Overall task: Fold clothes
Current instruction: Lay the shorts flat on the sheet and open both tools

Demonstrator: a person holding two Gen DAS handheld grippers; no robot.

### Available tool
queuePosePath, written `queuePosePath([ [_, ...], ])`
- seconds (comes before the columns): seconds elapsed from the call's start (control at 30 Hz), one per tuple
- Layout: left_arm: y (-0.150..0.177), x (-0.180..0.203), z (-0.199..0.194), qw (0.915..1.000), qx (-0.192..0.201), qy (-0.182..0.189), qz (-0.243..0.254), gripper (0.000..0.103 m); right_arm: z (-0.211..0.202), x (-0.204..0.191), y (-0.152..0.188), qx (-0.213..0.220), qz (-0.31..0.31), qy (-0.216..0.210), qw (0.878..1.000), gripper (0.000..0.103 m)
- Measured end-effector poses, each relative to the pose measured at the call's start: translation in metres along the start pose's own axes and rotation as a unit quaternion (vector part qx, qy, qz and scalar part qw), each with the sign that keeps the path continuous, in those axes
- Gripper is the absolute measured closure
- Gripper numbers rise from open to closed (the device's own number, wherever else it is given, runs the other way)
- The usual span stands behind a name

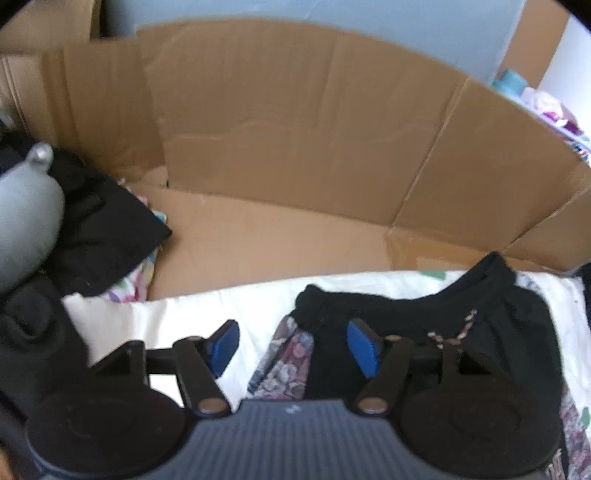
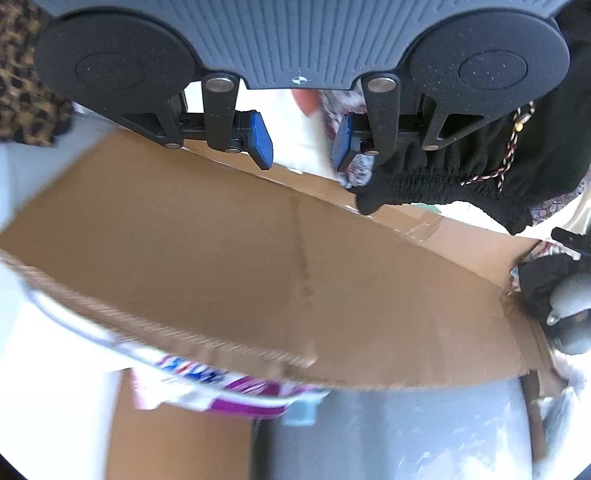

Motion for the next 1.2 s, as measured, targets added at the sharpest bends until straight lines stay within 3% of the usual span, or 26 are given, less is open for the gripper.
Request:
queuePosePath([
  [0.37, -0.016, 0.063, -0.080, 0.9999, 0.014, 0.002, 0.004, 0.025, -0.104, 0.030, 0.019, -0.032, 0.069, -0.034, 0.996, 0.060],
  [0.5, -0.013, 0.093, -0.108, 0.9997, 0.019, 0.016, 0.009, 0.023, -0.145, 0.028, 0.024, -0.025, 0.063, -0.052, 0.996, 0.060],
  [0.63, -0.002, 0.123, -0.132, 0.9985, 0.016, 0.052, 0.011, 0.021, -0.180, 0.032, 0.035, -0.017, 0.079, -0.056, 0.995, 0.060],
  [0.8, 0.017, 0.160, -0.161, 0.9975, 0.021, 0.064, 0.021, 0.020, -0.216, 0.041, 0.058, -0.010, 0.125, -0.060, 0.990, 0.059],
  [1.0, 0.043, 0.199, -0.195, 0.9968, 0.042, 0.037, 0.057, 0.020, -0.247, 0.052, 0.082, 0.007, 0.142, -0.059, 0.988, 0.059],
  [1.2, 0.067, 0.217, -0.216, 0.9973, 0.043, 0.042, 0.041, 0.020, -0.263, 0.052, 0.106, 0.015, 0.145, -0.060, 0.988, 0.058],
])
Point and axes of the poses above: each gripper's, at about its wrist camera, not at the fingertips, and z roughly the way its jaws point, x to its right, y to its underside, the point moved 4 cm from there along z, roughly the way its jaws point
